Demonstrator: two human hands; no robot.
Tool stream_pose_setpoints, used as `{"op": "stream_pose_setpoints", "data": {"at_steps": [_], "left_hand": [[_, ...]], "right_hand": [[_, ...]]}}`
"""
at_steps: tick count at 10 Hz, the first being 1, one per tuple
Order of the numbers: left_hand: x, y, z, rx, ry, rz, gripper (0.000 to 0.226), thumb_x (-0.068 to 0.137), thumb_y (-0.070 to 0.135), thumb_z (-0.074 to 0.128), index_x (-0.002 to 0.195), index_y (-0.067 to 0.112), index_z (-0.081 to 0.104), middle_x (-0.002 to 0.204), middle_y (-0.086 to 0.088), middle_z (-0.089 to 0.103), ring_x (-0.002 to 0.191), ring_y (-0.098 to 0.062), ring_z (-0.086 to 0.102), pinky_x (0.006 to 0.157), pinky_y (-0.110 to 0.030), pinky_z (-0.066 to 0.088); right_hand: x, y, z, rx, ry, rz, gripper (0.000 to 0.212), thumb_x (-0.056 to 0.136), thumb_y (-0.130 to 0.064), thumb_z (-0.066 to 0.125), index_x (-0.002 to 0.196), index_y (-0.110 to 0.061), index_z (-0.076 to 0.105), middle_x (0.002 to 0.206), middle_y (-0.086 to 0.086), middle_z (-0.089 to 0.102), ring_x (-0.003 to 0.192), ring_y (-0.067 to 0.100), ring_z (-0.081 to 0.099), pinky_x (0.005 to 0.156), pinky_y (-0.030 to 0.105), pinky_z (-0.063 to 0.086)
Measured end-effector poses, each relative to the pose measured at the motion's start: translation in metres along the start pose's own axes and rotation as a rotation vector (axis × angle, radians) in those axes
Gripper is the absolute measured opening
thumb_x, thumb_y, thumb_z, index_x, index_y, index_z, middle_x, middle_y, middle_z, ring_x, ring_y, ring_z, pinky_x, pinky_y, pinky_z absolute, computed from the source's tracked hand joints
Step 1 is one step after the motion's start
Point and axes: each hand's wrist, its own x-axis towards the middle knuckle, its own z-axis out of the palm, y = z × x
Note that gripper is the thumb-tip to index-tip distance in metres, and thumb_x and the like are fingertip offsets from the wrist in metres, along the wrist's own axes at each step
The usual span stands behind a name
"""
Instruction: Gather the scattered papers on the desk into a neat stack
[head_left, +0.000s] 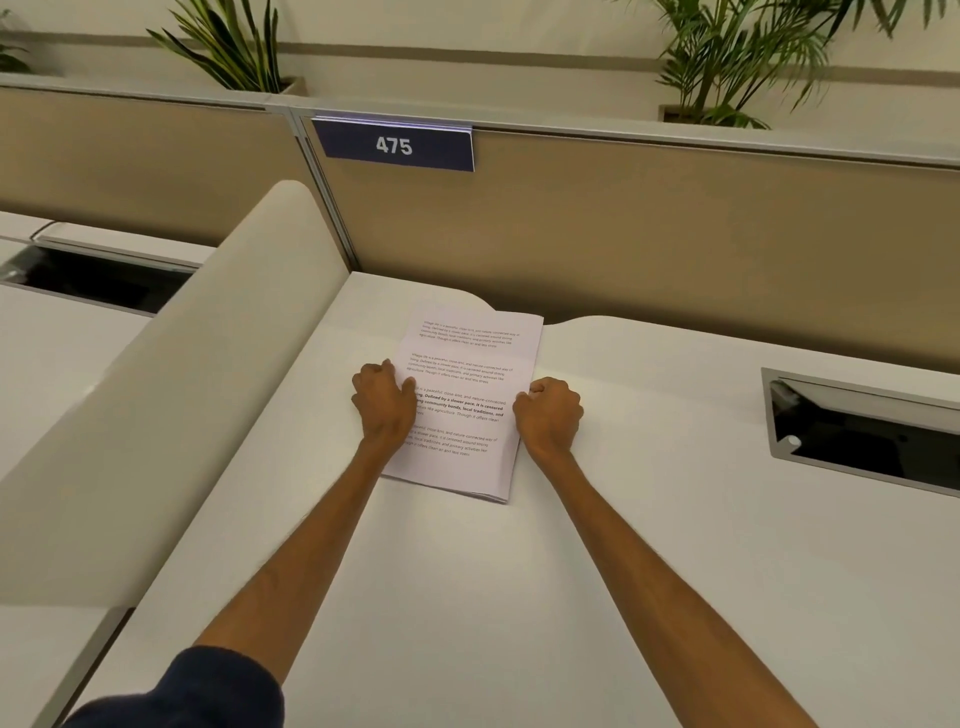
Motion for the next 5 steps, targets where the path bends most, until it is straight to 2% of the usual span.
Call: {"op": "stream_pose_setpoints", "data": {"at_steps": [1,3,5], "left_hand": [[-0.005,-0.002,0.0,0.032,0.029,0.018,0.049,0.101,0.025,0.052,0.142,-0.002,0.044,0.143,-0.023,0.046,0.134,-0.038,0.038,0.107,-0.05,0.032],[-0.039,0.019,-0.007,-0.117,0.148,0.15,0.047,0.104,0.028,0.047,0.146,0.008,0.046,0.15,-0.016,0.048,0.138,-0.034,0.042,0.116,-0.045,0.028],[-0.09,0.06,-0.011,-0.233,0.214,0.334,0.051,0.101,0.032,0.046,0.145,0.006,0.049,0.147,-0.017,0.053,0.135,-0.034,0.049,0.114,-0.048,0.036]], "right_hand": [[-0.003,0.001,-0.003,-0.002,0.004,-0.037,0.022,0.089,-0.022,0.062,0.102,-0.005,0.07,0.104,0.01,0.072,0.097,0.028,0.068,0.088,0.035,0.051],[-0.025,0.001,-0.035,0.001,0.034,-0.114,0.035,0.095,-0.032,0.055,0.12,-0.008,0.061,0.124,0.009,0.064,0.114,0.025,0.061,0.098,0.035,0.047],[-0.044,0.017,-0.102,0.01,0.166,-0.202,0.035,0.093,-0.034,0.057,0.12,-0.012,0.062,0.127,0.008,0.061,0.121,0.025,0.054,0.1,0.039,0.043]]}}
